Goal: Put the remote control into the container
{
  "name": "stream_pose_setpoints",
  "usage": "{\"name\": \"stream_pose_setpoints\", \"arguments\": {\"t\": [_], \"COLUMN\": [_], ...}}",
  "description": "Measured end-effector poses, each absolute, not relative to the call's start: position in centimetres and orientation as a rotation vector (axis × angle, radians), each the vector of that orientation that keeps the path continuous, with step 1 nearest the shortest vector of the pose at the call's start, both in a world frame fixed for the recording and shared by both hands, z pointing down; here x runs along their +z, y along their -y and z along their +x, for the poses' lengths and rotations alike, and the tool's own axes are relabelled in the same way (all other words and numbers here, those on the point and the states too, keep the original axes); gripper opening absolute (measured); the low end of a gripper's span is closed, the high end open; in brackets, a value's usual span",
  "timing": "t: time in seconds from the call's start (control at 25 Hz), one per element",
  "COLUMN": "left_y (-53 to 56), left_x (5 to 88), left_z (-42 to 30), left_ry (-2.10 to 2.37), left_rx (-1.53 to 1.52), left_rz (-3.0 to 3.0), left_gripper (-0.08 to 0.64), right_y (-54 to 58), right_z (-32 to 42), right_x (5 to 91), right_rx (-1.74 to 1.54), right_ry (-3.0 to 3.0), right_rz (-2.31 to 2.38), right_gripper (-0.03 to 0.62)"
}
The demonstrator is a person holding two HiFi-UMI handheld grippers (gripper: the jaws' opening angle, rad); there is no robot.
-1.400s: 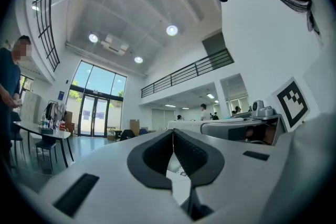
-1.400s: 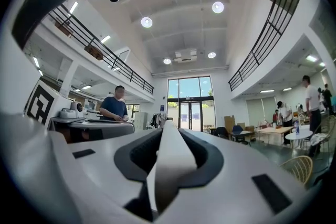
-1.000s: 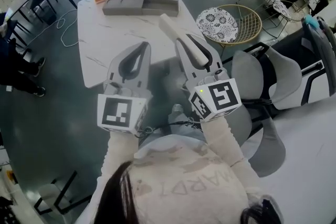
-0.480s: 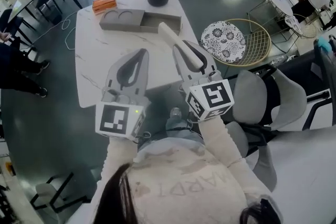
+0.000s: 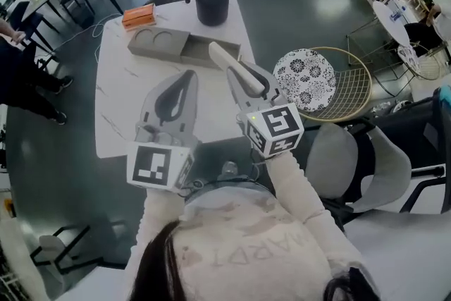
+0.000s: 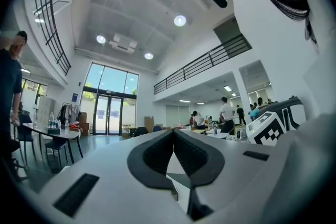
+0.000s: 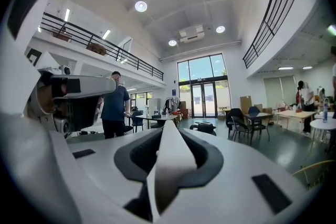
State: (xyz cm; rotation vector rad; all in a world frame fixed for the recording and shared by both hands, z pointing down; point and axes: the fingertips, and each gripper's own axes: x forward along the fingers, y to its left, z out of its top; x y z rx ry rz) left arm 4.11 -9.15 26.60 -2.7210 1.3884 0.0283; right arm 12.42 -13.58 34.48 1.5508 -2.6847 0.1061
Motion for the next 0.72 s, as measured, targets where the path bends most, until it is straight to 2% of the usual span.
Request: {"name": "stream_pose_setpoints", "arguments": {"t": [0.72], "left_y": [13.6], "left_x": [26.3], "left_z": [4.7], "left_ry": [-1.527], "left_rx": [-0.054], "left_rz": [-2.696], "left_gripper": [0.014], "right_y": [21.8], "right_z": [12.8], "right_x": [39.3], "right_rx": [0.223], "right_ry": [2.641], "right_rz": [1.366], "right_gripper": [0.091]}}
